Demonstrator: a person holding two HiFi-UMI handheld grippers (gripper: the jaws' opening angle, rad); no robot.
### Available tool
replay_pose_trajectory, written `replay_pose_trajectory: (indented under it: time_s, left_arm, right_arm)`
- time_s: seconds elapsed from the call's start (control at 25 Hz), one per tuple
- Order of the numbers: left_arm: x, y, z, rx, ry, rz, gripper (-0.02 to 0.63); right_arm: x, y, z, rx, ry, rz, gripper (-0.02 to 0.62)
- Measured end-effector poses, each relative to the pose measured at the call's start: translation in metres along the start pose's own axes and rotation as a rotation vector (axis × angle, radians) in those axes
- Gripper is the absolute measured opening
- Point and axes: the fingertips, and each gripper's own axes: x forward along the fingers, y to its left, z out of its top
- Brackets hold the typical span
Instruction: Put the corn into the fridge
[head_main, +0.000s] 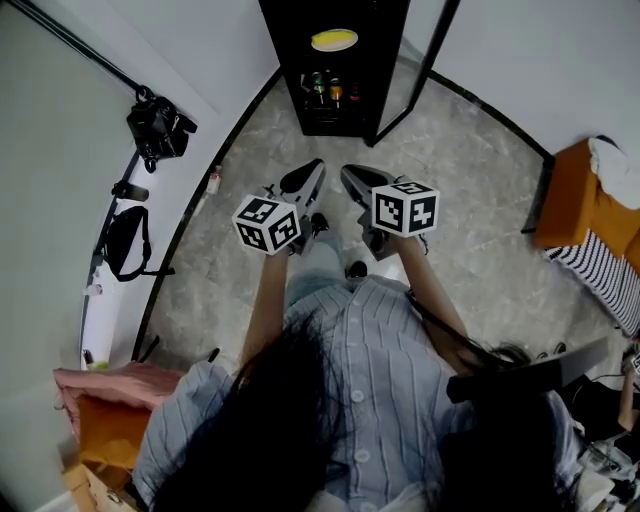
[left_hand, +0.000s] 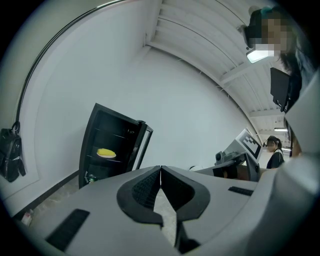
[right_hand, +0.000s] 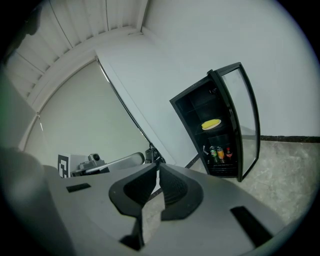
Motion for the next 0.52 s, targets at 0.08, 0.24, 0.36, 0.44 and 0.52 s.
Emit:
replay_pose_trajectory:
  time_s: [0.08,0.24,0.36,0.44,0.52]
  left_arm:
    - [0.0019,-0.0005,-0.0011,-0.001,0.002,0.001,0.008]
    - [0.0041,-0.0002,-0.003,-0.001,0.006,0.005,0.008]
    - [0.0016,0.0002,-0.0036,0.0,0.006,0.009,0.008]
    - [-0.0004,0.0009,-0.0037,0.0,0.003,0.016,0.008]
    - [-0.0021,0.0018,-0.0036,-0.003,-0.001,0.025,0.008]
  right_arm:
    - [-0.0009,-0.0023,-0.0004,0.001,0.001,0.0,0.029]
    - [-0.0007,-0.0052,-0.0012,-0.001,0.004,0.002,0.029]
    - [0.0012,-0.0042,-0.0026,0.0,0.008,0.005,0.028]
    - [0.0028,-0.0033,-0.0026,-0.003,0.013,0.01,0.029]
    - [0.0044,-0.0027,-0.0022,-0.009,0.019,0.016,0.029]
